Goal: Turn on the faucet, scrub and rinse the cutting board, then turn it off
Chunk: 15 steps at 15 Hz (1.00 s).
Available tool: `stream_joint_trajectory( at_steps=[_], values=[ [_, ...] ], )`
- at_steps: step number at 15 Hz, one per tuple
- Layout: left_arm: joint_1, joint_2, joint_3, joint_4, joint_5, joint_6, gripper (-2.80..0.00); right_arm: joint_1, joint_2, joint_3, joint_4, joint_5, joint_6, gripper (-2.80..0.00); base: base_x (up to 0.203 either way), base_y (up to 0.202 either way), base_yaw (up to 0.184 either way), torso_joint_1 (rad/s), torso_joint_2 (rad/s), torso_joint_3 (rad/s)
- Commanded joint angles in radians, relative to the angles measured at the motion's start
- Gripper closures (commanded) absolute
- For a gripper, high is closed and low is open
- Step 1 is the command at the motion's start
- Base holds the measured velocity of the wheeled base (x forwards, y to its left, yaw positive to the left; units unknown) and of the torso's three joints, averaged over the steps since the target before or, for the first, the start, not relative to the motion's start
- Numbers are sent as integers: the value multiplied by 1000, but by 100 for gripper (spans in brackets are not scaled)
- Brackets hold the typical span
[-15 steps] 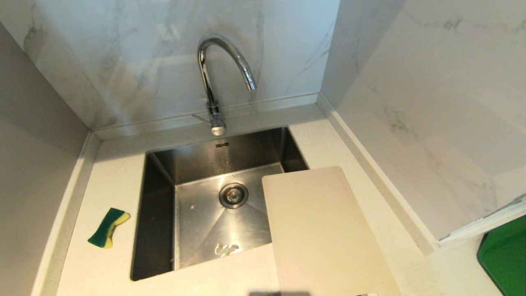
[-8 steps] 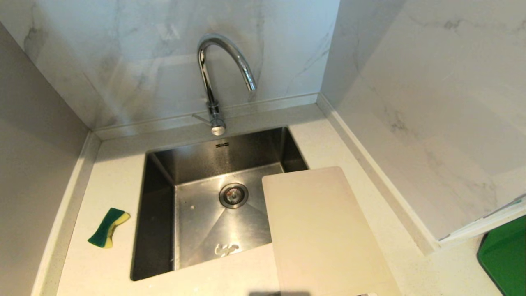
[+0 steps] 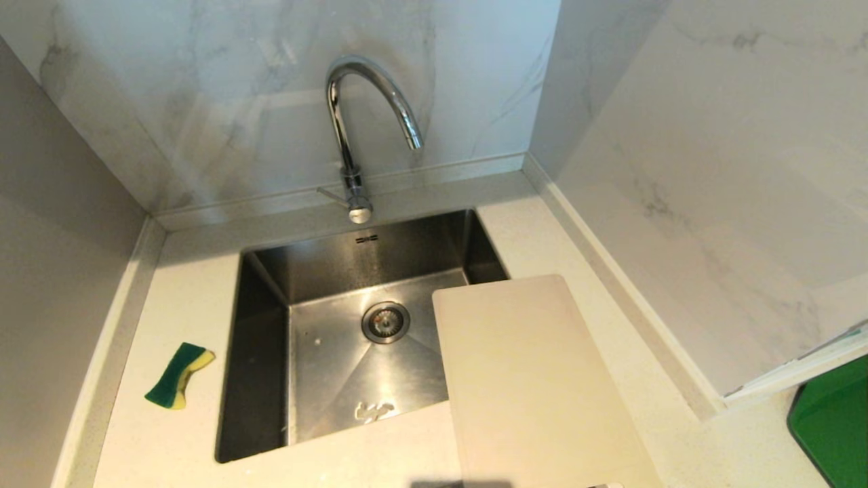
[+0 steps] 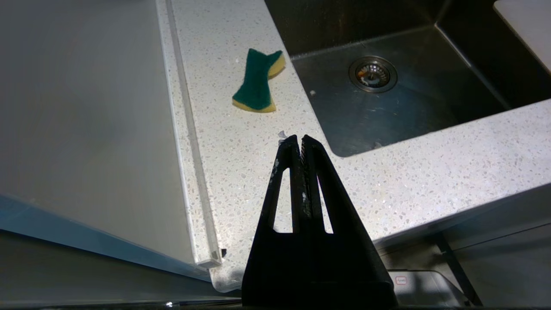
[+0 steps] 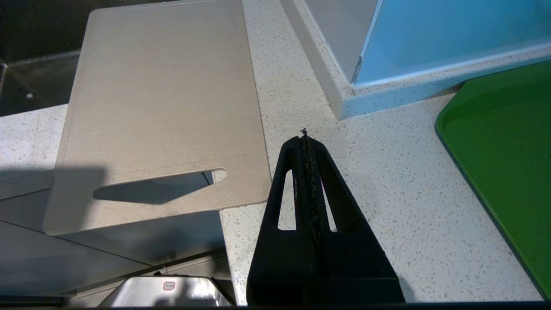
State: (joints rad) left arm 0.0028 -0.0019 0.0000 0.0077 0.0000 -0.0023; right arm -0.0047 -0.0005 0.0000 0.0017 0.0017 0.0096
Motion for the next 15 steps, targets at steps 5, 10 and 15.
stream_joint_trajectory(
  at_steps=[5, 10, 15],
  values=[
    [0, 0, 2, 0, 0, -1, 0, 0, 1, 0, 0, 0, 1, 0, 0, 0, 0, 0, 0, 0],
    [0, 0, 2, 0, 0, -1, 0, 0, 1, 1, 0, 0, 1, 0, 0, 0, 0, 0, 0, 0],
    [0, 0, 2, 0, 0, -1, 0, 0, 1, 1, 0, 0, 1, 0, 0, 0, 0, 0, 0, 0]
  ],
)
